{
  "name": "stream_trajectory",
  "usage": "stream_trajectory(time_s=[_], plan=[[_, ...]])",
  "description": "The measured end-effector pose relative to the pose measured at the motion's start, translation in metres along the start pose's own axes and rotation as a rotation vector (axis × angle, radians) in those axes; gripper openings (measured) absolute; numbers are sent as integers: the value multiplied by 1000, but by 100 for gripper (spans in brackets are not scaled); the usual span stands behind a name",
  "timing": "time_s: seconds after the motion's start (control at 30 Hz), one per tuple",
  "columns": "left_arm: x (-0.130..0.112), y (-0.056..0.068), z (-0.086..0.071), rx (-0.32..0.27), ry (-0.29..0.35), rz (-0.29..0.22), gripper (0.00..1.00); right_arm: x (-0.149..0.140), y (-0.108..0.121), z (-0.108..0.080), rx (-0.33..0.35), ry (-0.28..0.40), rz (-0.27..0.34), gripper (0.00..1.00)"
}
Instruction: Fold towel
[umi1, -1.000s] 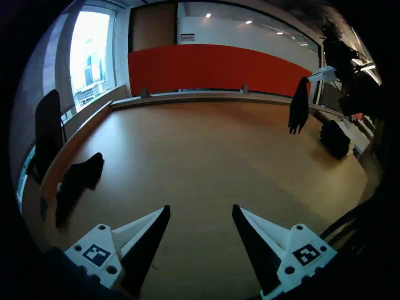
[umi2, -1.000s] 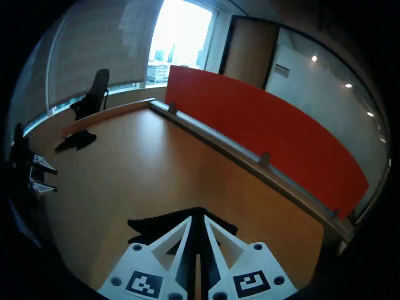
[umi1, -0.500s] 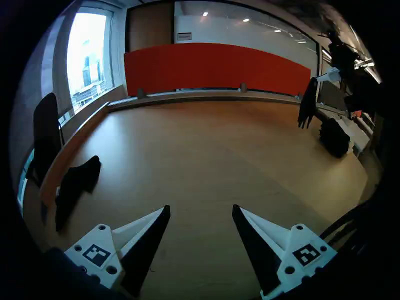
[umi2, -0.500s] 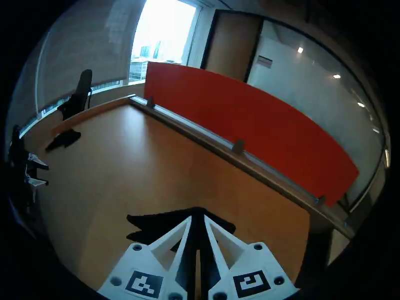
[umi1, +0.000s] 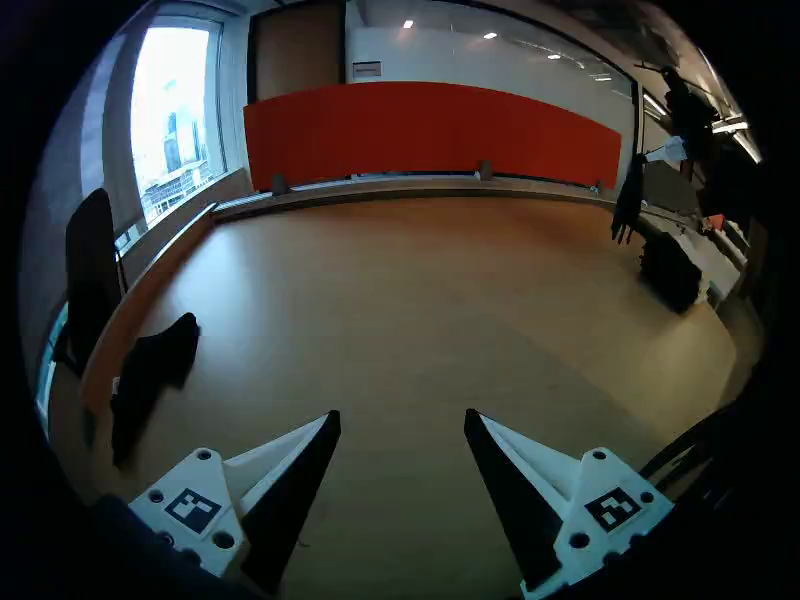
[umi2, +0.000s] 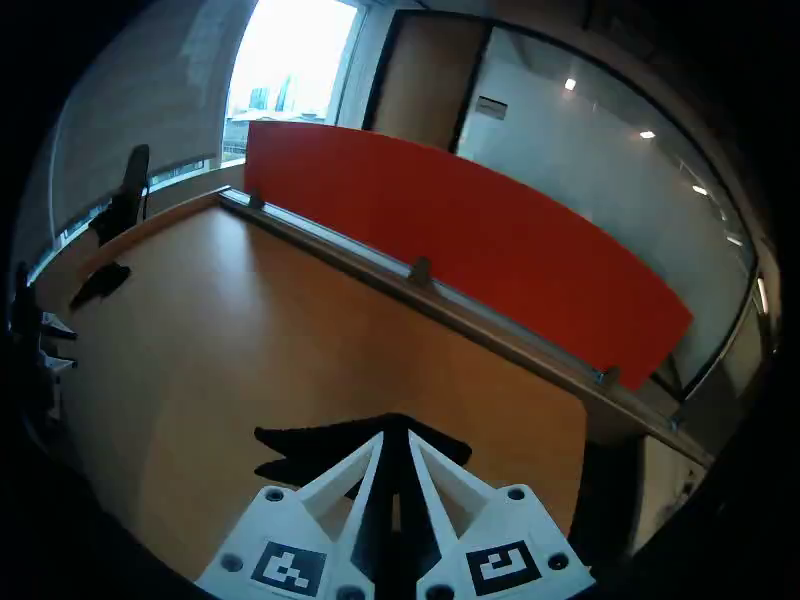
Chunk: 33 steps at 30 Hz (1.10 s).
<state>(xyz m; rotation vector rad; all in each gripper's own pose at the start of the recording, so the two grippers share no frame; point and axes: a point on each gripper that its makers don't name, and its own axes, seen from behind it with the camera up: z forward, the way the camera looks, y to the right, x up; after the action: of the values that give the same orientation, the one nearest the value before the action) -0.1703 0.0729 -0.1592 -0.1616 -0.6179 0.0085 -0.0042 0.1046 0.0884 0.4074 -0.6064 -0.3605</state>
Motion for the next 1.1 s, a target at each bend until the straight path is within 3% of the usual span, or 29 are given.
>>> stream_trajectory(time_s=[0.47,0.87,1.1], plan=[[4,11,3,-11,-4,16,92,-26,45,-16,-63,-41,26,2],[7,17,5,-21,-5,31,92,-44,59,-27,-89,-61,48,2],[10,23,6,-34,-4,42,92,-62,66,-43,-110,-72,65,2]])
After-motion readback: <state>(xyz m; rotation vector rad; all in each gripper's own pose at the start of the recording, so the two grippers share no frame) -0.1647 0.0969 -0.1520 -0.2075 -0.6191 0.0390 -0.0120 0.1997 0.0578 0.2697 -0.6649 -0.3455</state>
